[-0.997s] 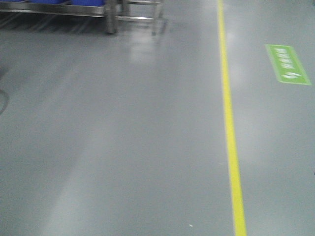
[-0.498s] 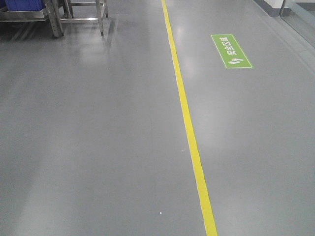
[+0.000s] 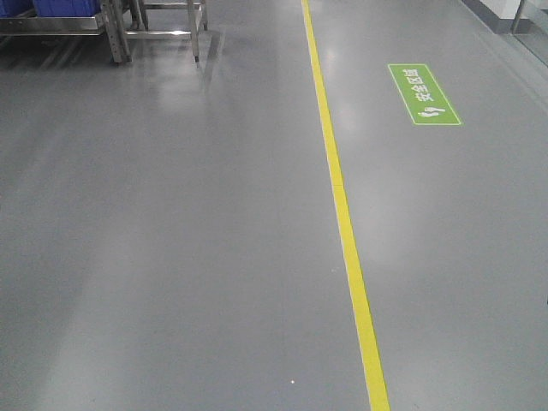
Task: Pour parts from conveyor to right shelf
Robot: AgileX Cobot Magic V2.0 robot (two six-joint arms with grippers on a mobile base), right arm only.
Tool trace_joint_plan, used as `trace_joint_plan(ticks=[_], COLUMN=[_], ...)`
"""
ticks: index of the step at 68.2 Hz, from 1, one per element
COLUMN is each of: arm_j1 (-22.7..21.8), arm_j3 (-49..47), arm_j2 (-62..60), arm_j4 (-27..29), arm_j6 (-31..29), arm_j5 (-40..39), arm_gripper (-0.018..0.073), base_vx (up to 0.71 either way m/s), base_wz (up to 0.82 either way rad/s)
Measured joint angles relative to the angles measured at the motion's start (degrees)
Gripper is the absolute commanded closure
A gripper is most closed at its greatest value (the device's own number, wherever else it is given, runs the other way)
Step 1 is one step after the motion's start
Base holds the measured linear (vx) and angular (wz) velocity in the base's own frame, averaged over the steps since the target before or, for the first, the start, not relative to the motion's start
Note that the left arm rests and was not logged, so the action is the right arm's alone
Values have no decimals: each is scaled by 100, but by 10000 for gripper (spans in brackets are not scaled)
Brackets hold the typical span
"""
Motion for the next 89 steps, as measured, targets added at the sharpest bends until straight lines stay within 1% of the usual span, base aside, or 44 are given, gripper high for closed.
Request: trace_joint_plan(ticks=[26,46,64,89], arm_j1=[0,0,0,0], arm_j3=[0,0,0,0], arm_j2=[0,0,0,0], arm_j4=[0,0,0,0], arm_j6=[0,0,0,0], arm_j5=[-4,-4,-4,-4], arm_gripper=[569,569,569,569], base_vx=[15,26,42,56], base_wz=[-12,-9,0,4])
